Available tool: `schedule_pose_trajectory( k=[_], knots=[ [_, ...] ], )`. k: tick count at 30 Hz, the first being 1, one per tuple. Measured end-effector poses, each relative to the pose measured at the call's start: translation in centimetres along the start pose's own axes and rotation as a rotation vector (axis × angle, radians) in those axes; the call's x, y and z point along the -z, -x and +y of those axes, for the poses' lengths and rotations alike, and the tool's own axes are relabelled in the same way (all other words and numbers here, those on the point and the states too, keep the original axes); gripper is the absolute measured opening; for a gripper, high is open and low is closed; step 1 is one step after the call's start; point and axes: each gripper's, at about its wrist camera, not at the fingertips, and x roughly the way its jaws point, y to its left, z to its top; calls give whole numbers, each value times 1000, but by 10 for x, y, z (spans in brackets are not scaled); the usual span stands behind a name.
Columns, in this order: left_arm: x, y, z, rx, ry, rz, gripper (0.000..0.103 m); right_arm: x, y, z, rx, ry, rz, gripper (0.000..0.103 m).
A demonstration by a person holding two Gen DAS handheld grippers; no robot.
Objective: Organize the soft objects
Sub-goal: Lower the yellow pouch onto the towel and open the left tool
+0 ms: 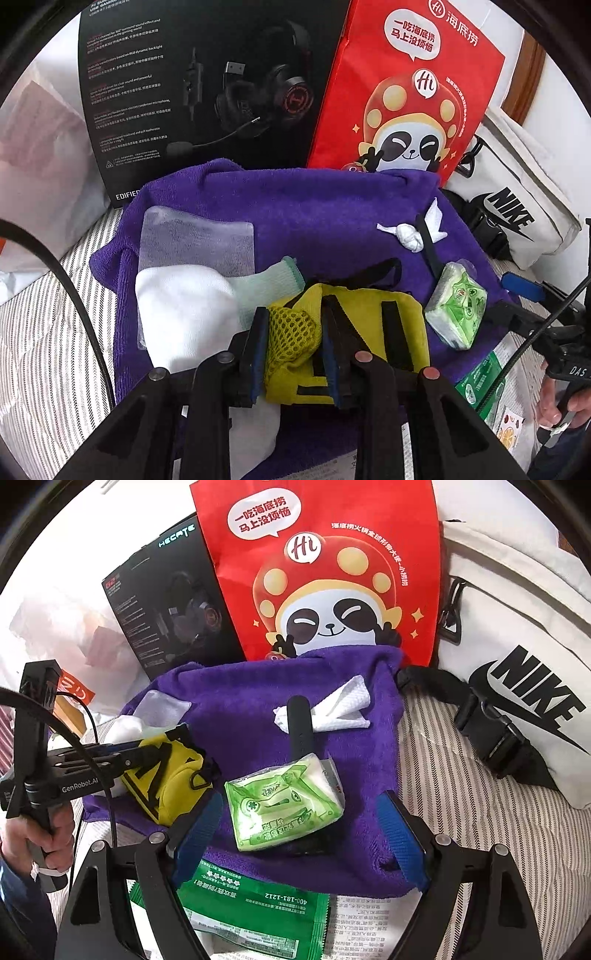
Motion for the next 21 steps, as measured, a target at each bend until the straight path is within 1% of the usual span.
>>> schedule_pose_trajectory(
  k=[4, 9, 11, 13, 16, 17, 18, 21],
  knots=[
    [0, -1, -5, -11, -39, 6, 28, 0, 2, 1, -4, 4, -11, 85],
    [0, -2, -8, 9, -60, 23, 37, 2, 6, 4, -5, 30, -22, 85],
    [-1, -2, -10, 23, -66, 31, 46, 2, 7, 6, -2, 34, -23, 85],
    [-1, 2, -12, 36, -74, 27, 51, 2, 7, 7, 0, 42, -23, 85],
    [-2, 8, -13, 20, -87, 13, 55, 1, 9, 7, 0, 47, -28, 85],
    [-2, 11, -13, 17, -87, 7, 58, 1, 12, 7, 4, 47, -32, 85],
    [-3, 13, -12, 17, -84, 3, 60, 1, 14, 7, 8, 46, -37, 85],
    [-5, 21, -11, 29, -80, -14, 61, 2, 26, 6, 19, 27, -45, 85]
  ],
)
